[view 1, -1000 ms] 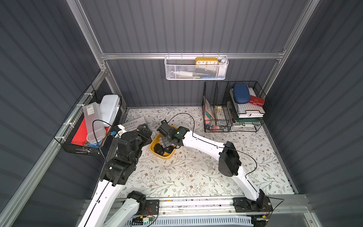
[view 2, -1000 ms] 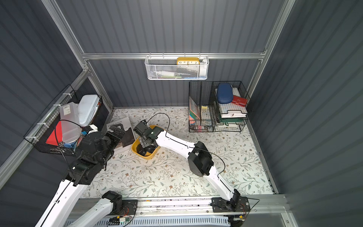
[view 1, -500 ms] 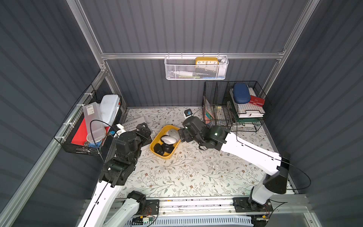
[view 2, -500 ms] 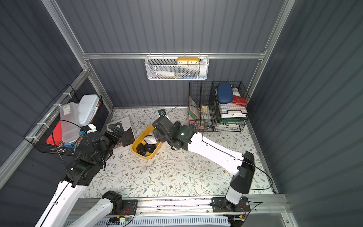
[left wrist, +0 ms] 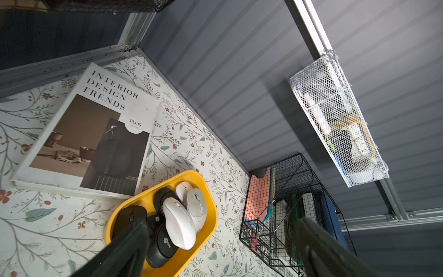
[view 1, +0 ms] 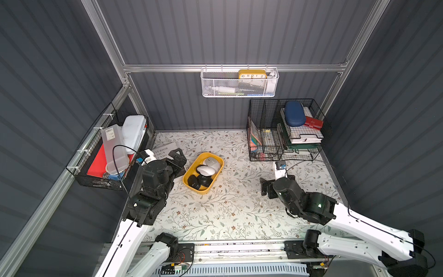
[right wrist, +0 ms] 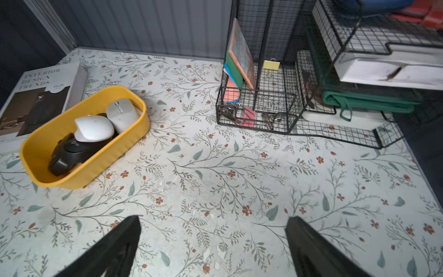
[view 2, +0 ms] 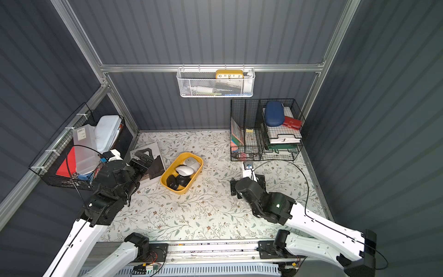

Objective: Put the mouse in the storage box
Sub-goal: Reset both arms

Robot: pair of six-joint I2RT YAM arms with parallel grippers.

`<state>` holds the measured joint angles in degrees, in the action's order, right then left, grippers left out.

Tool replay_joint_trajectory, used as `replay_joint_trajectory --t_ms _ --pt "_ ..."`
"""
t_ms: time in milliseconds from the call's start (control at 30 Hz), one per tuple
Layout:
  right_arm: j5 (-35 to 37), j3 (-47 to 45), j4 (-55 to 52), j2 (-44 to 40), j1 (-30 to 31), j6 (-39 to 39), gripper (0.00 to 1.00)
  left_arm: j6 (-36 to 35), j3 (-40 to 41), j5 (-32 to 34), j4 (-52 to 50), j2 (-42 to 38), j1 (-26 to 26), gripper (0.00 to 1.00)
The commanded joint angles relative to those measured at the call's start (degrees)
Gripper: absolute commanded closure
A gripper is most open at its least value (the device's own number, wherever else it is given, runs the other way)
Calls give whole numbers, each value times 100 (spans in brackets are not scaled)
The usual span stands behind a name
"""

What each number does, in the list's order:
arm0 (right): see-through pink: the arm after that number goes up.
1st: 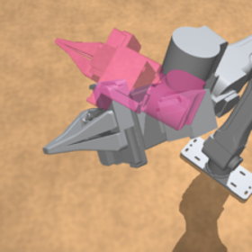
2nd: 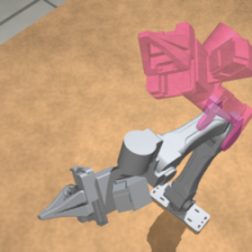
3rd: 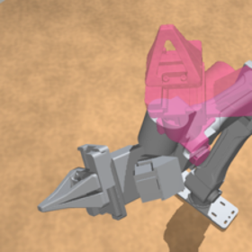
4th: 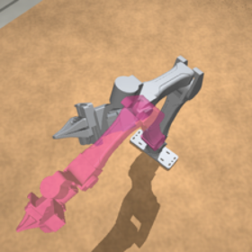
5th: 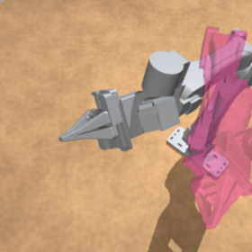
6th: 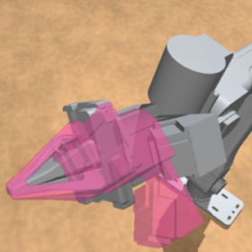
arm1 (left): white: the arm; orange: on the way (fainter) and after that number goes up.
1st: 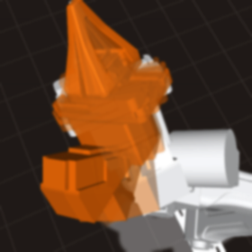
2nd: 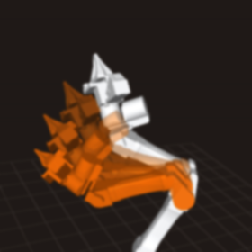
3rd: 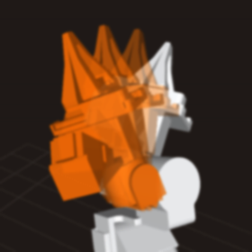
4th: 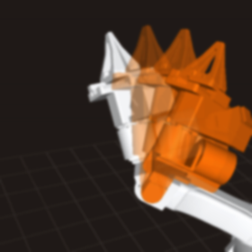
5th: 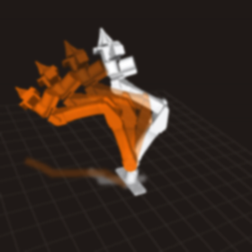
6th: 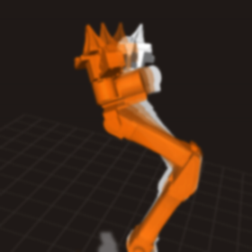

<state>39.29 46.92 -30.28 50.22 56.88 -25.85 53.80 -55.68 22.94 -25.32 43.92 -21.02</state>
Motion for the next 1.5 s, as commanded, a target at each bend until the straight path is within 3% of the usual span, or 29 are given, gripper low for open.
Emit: replay_joint_trajectory --t_ms 0,200,367,467,533,700,833,1067,1200,1333,1433,1467 --pt "248 -290 372 -234 -8 -285 1 5 311 -302 225 66 23 1" --pt "546 -250 296 -97 -19 -252 1 61 668 -247 624 199 23 0" --pt "832 -193 694 -38 -28 241 1 173 588 675 978 517 19 1" --pt "1267 -363 1323 51 -90 754 1 -440 537 1295 1810 937 19 1" --pt "1634 -637 2133 68 -305 1220 1 -1371 460 1421 2552 1398 19 1" --pt "1191 -933 3262 163 -1679 1544 1 -3088 329 1853 3961 2472 59 1" --pt "888 -661 3088 740 -2763 1482 1 -4076 1201 1581 5767 2538 478 0" --pt "999 -1353 4660 1362 -3488 2255 1 -5038 2102 1382 7105 3088 1304 1" --pt "833 -1721 5347 1743 -3779 2257 1 -4881 2566 754 7811 3482 1880 0" --pt "659 -2116 6378 2184 -3957 2554 1 -4894 2954 290 8848 3814 2108 1" --pt "399 -2353 7006 2381 -4141 2648 1 -4772 3087 -561 9372 4031 2329 1" --pt "243 -2435 7167 2433 -4227 2606 1 -4728 2967 -618 9032 4087 2339 1"
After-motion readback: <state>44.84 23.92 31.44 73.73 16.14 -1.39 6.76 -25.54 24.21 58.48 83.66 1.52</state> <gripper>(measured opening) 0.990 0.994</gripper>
